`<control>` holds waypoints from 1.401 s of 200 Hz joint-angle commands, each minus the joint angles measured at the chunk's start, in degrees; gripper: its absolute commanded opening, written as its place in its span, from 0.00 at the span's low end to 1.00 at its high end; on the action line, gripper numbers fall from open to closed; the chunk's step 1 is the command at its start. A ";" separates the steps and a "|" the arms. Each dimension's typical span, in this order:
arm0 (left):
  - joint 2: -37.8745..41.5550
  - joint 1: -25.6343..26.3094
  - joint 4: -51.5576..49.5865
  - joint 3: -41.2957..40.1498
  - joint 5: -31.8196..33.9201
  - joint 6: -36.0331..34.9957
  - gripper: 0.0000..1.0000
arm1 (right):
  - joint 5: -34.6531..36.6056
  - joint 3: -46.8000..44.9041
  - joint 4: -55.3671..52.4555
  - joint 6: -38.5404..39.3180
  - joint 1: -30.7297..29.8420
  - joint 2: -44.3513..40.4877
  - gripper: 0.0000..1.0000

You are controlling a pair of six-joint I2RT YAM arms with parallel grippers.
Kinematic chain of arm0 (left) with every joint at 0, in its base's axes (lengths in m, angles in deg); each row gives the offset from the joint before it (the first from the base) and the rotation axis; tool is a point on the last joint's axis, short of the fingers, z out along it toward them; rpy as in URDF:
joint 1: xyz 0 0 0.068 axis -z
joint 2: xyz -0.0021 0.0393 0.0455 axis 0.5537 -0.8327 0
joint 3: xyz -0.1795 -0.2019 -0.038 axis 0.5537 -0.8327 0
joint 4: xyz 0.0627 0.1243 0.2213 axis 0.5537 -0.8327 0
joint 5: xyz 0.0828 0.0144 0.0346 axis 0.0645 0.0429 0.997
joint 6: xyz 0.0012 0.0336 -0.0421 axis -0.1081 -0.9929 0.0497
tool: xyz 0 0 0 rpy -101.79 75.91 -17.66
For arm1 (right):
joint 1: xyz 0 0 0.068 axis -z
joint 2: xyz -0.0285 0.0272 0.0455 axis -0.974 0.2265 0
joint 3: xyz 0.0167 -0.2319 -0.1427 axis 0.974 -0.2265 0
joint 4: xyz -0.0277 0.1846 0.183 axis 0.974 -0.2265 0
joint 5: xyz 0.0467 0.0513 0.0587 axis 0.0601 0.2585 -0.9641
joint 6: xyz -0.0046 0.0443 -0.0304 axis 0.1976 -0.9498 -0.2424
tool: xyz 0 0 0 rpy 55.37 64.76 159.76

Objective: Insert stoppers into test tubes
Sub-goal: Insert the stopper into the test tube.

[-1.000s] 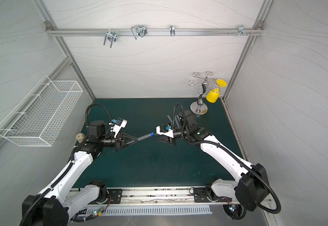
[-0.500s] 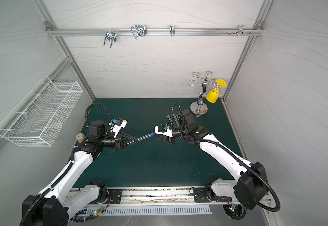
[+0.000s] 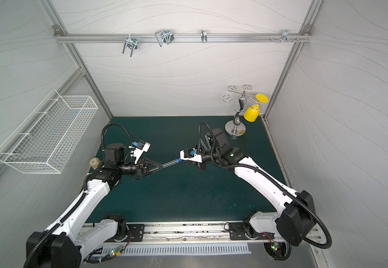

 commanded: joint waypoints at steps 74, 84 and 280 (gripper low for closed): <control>0.19 0.67 6.97 2.13 0.13 3.70 0.00 | -5.88 1.59 -1.54 2.64 -4.35 2.00 0.14; 0.19 0.79 7.07 2.09 0.14 3.80 0.00 | -6.15 1.53 -1.16 2.47 -4.45 2.02 0.13; 0.00 1.49 4.25 2.49 -1.66 -0.08 0.00 | -8.61 9.24 -6.44 9.11 -9.01 6.42 0.14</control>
